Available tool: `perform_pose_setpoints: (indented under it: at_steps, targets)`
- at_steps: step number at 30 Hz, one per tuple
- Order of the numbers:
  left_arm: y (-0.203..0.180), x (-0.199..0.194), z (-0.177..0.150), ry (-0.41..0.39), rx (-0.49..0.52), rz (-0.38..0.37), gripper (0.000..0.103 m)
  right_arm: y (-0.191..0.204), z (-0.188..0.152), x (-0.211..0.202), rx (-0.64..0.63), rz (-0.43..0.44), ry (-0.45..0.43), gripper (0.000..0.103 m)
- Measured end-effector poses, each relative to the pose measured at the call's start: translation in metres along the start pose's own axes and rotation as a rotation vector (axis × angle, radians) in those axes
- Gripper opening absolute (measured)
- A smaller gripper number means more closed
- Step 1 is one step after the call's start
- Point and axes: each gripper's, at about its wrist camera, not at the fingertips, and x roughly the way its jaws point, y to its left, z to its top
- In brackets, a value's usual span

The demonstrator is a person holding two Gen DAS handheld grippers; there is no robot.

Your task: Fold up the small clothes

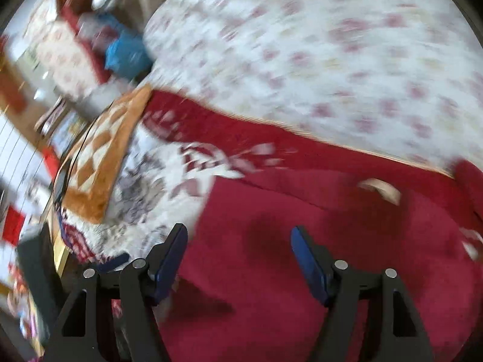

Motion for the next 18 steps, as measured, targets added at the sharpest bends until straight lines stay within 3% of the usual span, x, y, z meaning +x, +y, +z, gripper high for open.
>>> perform_pose_setpoints:
  at_steps: [4, 5, 6, 7, 10, 12, 15, 18]
  targets:
    - [0.007, 0.015, -0.003, 0.038, 0.003, 0.060, 0.103, 0.011, 0.021, 0.070, -0.096, -0.025, 0.131, 0.083]
    - [0.009, 0.016, -0.003, 0.044, -0.001, 0.062, 0.103, 0.009, 0.021, 0.086, -0.111, -0.039, 0.174, 0.070]
    - [0.013, 0.018, -0.002, 0.050, -0.011, 0.063, 0.103, 0.010, 0.020, 0.101, -0.154, -0.067, 0.218, 0.017]
    - [0.015, 0.017, -0.002, 0.050, -0.016, 0.063, 0.103, 0.012, 0.018, 0.105, -0.194, -0.101, 0.226, 0.011]
    - [0.019, 0.013, 0.002, 0.025, -0.019, 0.083, 0.103, 0.018, 0.023, 0.091, -0.215, -0.058, 0.155, 0.011]
    - [0.021, 0.010, 0.007, 0.005, -0.027, 0.097, 0.103, 0.006, 0.034, 0.085, -0.109, -0.012, 0.086, 0.010]
    - [0.028, 0.003, 0.015, -0.032, -0.062, 0.110, 0.103, -0.004, 0.030, 0.107, -0.036, -0.007, 0.113, 0.010]
    - [0.032, -0.005, 0.021, -0.064, -0.102, 0.083, 0.103, -0.006, 0.025, 0.099, -0.019, 0.010, 0.064, 0.017]
